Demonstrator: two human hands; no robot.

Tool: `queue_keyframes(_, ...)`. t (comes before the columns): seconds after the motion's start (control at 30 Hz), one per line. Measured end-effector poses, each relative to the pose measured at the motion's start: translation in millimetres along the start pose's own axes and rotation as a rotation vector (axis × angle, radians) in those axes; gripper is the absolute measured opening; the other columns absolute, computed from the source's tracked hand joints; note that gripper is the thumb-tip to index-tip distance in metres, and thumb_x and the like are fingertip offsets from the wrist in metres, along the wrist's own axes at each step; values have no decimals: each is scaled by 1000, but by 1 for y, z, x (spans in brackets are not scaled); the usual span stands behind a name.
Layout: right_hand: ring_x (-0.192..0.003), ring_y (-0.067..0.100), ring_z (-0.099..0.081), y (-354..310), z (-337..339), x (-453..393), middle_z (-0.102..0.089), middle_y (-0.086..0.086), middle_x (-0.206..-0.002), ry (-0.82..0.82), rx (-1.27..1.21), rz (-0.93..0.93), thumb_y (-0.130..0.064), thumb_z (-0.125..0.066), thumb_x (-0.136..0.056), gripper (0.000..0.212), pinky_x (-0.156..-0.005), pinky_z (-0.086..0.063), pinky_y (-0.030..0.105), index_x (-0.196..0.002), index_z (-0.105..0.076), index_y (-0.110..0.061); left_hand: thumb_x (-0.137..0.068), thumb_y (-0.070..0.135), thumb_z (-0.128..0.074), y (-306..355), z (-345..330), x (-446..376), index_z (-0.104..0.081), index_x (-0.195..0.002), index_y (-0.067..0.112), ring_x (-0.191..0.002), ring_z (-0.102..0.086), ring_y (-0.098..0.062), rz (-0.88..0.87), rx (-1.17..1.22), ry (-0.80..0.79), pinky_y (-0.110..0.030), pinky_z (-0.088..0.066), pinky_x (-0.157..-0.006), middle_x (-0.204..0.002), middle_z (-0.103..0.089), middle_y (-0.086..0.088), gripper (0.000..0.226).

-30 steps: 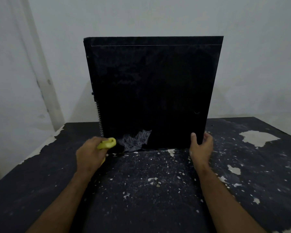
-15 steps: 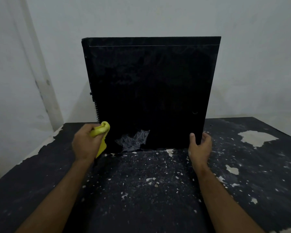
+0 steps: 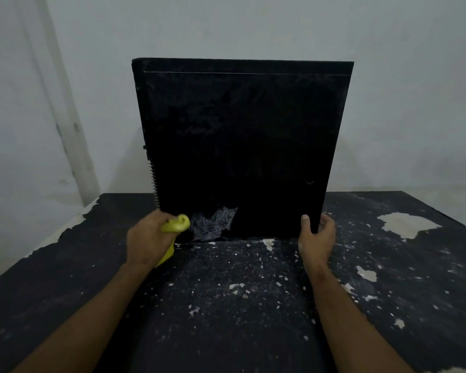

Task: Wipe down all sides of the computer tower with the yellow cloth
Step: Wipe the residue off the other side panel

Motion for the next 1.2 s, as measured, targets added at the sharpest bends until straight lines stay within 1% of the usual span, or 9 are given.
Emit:
queue_keyframes(0.07, -120, 21, -57, 0, 0, 1, -56, 7, -133, 1, -6, 1, -34, -65, -99, 47, -102, -51, 36, -138, -51, -11, -78, 66, -61, 0, -4, 3, -77, -92, 33, -87, -69, -20, -45, -56, -25, -32, -45, -67, -91, -71, 11, 39)
queue_keyframes(0.23, -121, 22, -58, 4, 0, -1, -57, 7, -133, -2, -17, -4, -35, -65, -99, 47, -104, -51, 42, -138, -51, -12, -79, 55, -75, 9, 31, -28, -78, -99, 31, -90, -69, -22, 85, 114, 225, -38, -54, -74, -97, -75, 6, 32)
queue_keyframes(0.33, -121, 22, -58, 4, 0, -2, -58, 7, -132, -2, -15, 0, -35, -65, -99, 46, -105, -51, 43, -137, -52, -12, -82, 53, -78, 5, 5, -9, -77, -97, 30, -88, -69, -22, 73, 62, 84, -37, -51, -73, -94, -73, 7, 26)
queue_keyframes(0.43, -120, 21, -59, 3, 0, -1, -58, 6, -131, 5, -13, -1, -35, -65, -99, 47, -105, -52, 45, -137, -52, -11, -81, 53, -69, 9, -20, 9, -77, -94, 31, -87, -71, -23, -95, -119, -82, -31, -44, -65, -91, -71, 9, 26)
queue_keyframes(0.63, -120, 21, -59, 4, 0, -1, -59, 6, -131, 7, -16, -9, -36, -65, -99, 47, -104, -52, 43, -137, -52, -11, -82, 47, -83, 28, 26, -37, -78, -97, 29, -90, -69, -24, 48, 24, 214, -34, -47, -72, -96, -74, 4, 23)
queue_keyframes(0.8, -117, 20, -59, -2, 2, 2, -58, 6, -129, 13, -24, -1, -34, -64, -100, 44, -100, -53, 38, -136, -51, -13, -83, 65, -60, 18, -18, 3, -77, -93, 31, -85, -71, -23, -100, -111, -45, -32, -45, -64, -89, -70, 9, 40)
queue_keyframes(1.03, -114, 19, -61, 1, 2, 1, -60, 5, -126, 19, -26, -4, -33, -64, -100, 39, -99, -55, 40, -133, -53, -14, -80, 53, -82, 49, 40, -71, -78, -98, 33, -92, -69, -19, 22, 106, 259, -38, -56, -74, -98, -74, 7, 27)
queue_keyframes(1.1, -114, 20, -62, 1, 2, 1, -61, 5, -126, 13, -29, -4, -33, -64, -100, 39, -100, -54, 41, -133, -54, -14, -81, 50, -83, 53, 36, -65, -78, -98, 31, -89, -68, -19, -1, 87, 243, -37, -54, -71, -96, -73, 6, 26)
queue_keyframes(1.2, -113, 21, -61, 3, 1, 0, -61, 6, -125, 18, -27, -13, -33, -64, -100, 39, -100, -54, 44, -132, -54, -14, -84, 52, -77, 35, 2, -28, -78, -94, 30, -83, -68, -21, -70, -20, 90, -33, -46, -67, -91, -71, 6, 25)
Point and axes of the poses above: each hand's wrist, its own x-axis away from the middle knuckle, its own z-axis out of the back of the hand, y = z × x, the point moved 9 cm from there along -x, towards the middle knuckle
